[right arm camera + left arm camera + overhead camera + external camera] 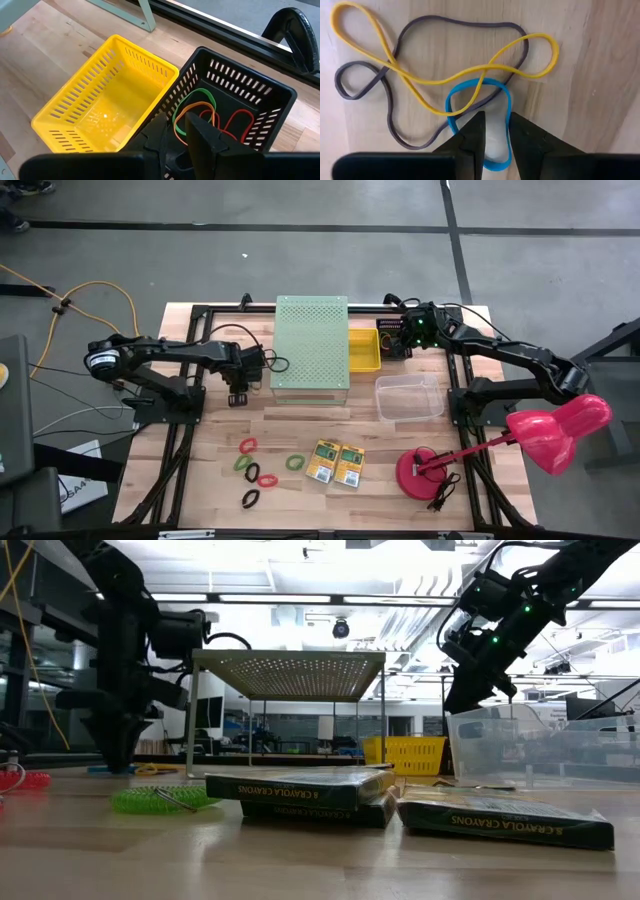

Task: Pick & Place Office Desk Supplies
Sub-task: Put the blue rubber band into the black bin

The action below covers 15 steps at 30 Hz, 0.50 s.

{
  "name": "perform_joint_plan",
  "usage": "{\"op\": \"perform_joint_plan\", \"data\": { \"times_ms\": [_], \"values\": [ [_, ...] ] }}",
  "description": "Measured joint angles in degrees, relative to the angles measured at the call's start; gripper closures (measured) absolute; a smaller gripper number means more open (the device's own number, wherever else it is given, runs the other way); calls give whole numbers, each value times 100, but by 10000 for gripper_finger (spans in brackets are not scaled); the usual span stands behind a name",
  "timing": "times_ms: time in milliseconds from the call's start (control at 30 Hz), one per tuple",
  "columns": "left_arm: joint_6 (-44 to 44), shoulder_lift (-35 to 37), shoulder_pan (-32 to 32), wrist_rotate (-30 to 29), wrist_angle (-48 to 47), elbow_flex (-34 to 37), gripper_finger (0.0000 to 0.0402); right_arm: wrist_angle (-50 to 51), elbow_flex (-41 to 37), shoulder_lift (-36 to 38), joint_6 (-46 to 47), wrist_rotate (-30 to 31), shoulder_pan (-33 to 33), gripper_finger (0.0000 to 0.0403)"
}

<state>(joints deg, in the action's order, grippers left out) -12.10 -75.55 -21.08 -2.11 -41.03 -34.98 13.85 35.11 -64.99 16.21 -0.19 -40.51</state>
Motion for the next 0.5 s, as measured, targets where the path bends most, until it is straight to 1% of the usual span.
{"op": "perform_joint_plan", "data": {
  "times_ms": [300,400,500],
  "values": [
    [85,0,2,243,-7,0,326,-2,-1,0,0,0,1,343],
    [108,0,2,251,-8,0,342,-2,-2,0,0,0,0,343],
    [120,0,2,258,-8,0,369,-2,0,0,0,0,0,343]
  ]
}}
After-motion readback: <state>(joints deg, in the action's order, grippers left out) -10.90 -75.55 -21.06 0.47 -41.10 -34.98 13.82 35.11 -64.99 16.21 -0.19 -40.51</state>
